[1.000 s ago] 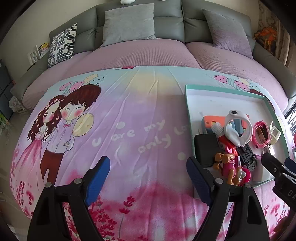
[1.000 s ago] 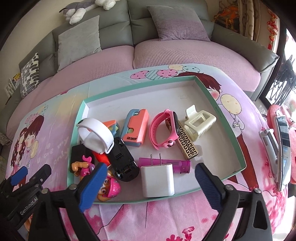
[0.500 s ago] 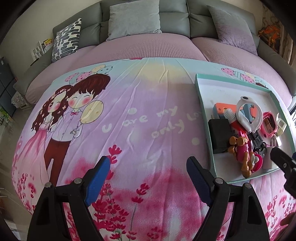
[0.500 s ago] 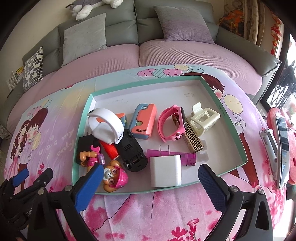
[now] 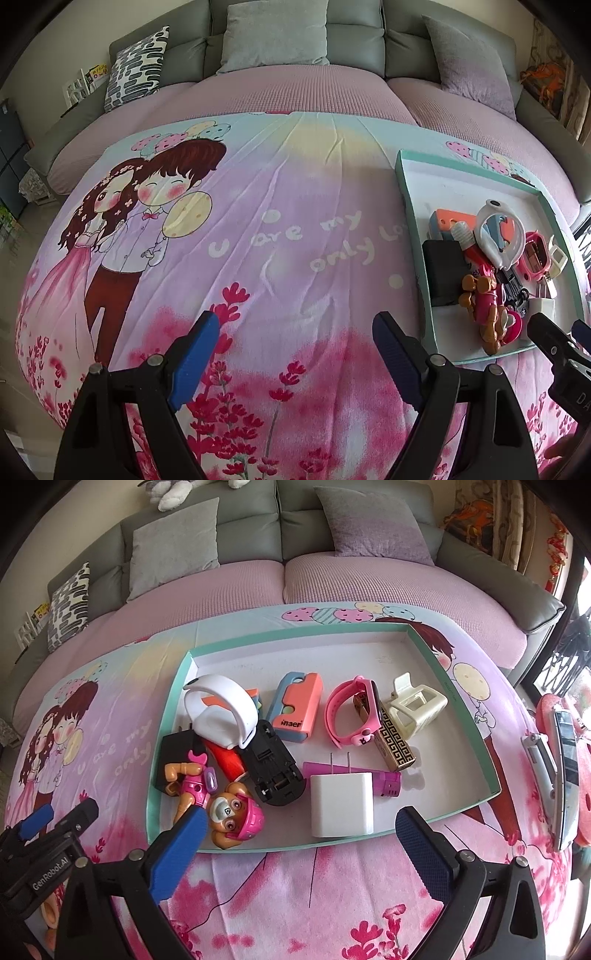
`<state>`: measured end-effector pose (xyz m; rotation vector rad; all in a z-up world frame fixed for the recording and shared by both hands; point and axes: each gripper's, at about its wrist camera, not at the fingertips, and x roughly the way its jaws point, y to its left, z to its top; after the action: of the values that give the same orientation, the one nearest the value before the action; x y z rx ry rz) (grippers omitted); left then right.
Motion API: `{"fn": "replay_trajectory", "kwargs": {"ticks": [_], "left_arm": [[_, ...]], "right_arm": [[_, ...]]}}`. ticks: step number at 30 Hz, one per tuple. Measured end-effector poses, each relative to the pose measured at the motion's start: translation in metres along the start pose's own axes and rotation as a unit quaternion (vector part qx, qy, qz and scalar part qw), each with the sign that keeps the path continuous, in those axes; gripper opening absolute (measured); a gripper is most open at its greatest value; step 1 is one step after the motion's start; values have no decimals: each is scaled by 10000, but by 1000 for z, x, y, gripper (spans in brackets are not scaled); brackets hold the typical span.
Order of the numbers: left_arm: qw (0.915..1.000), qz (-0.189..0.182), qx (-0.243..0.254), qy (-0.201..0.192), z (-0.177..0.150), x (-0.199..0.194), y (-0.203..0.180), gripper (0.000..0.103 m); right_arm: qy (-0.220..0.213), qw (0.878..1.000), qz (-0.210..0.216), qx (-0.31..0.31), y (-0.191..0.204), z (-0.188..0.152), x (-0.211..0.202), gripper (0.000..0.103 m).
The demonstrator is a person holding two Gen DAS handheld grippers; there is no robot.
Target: Organize rigid objects
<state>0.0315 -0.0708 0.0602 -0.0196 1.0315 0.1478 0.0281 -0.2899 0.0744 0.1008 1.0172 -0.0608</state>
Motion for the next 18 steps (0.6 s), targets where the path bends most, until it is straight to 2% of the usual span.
{"fn": "replay_trajectory", "kwargs": {"ticks": [18], "left_arm": [[9997,121,194,131,2,3,-6,85]], "right_arm": [[74,10000,6,28,-3,2,7,103]]}}
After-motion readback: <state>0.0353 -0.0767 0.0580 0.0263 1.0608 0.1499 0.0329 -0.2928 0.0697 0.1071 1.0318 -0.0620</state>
